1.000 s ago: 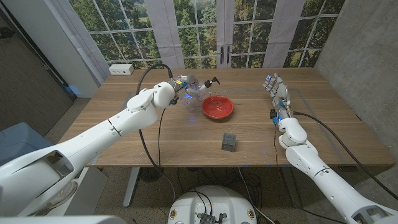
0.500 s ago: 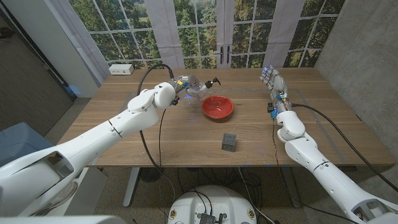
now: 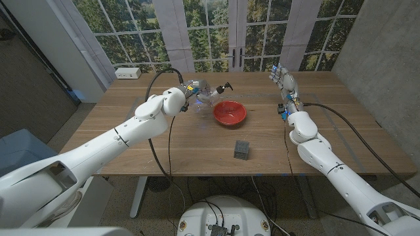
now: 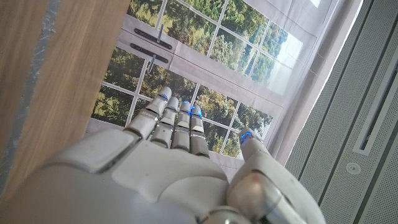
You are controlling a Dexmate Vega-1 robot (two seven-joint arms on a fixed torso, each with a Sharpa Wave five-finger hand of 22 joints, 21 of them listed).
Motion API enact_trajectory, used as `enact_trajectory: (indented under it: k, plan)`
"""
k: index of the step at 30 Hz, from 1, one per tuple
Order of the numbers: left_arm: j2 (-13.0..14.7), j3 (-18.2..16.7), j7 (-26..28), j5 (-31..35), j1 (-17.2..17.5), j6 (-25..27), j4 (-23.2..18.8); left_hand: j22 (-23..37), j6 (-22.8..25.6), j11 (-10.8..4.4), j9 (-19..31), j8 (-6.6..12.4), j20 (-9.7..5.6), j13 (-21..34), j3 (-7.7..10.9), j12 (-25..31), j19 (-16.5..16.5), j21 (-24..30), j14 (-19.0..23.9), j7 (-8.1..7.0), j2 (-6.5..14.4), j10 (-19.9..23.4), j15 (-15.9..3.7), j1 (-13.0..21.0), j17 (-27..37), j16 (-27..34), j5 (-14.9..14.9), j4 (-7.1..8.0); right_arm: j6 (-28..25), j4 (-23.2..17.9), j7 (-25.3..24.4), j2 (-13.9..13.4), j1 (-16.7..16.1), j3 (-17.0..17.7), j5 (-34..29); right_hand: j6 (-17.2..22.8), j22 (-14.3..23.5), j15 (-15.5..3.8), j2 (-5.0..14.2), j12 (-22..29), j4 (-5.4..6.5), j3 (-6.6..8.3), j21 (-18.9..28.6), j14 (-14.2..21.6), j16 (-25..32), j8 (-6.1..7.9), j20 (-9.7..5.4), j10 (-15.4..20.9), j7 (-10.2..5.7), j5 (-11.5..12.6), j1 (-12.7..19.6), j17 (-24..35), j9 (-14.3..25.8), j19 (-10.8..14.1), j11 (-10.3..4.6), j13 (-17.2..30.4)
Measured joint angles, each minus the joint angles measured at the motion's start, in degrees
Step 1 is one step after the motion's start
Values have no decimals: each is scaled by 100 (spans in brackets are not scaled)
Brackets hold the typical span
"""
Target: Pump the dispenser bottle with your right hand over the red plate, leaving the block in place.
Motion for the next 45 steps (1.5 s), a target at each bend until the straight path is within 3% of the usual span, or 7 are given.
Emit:
enact_trajectory:
  k: [45]
  plan:
    - [-34, 57, -60, 95, 9, 134, -94, 0, 42, -10, -2, -48, -1, 26, -19, -45, -1, 91, 38, -42, 4, 50, -14, -4, 0, -2, 15, 19, -281, 72, -161, 197, 551, -661, -1038, 0, 0, 0, 61, 0, -24, 23, 0, 0, 0, 0, 0, 32, 0, 0, 61, 28, 0, -1, 32, 0]
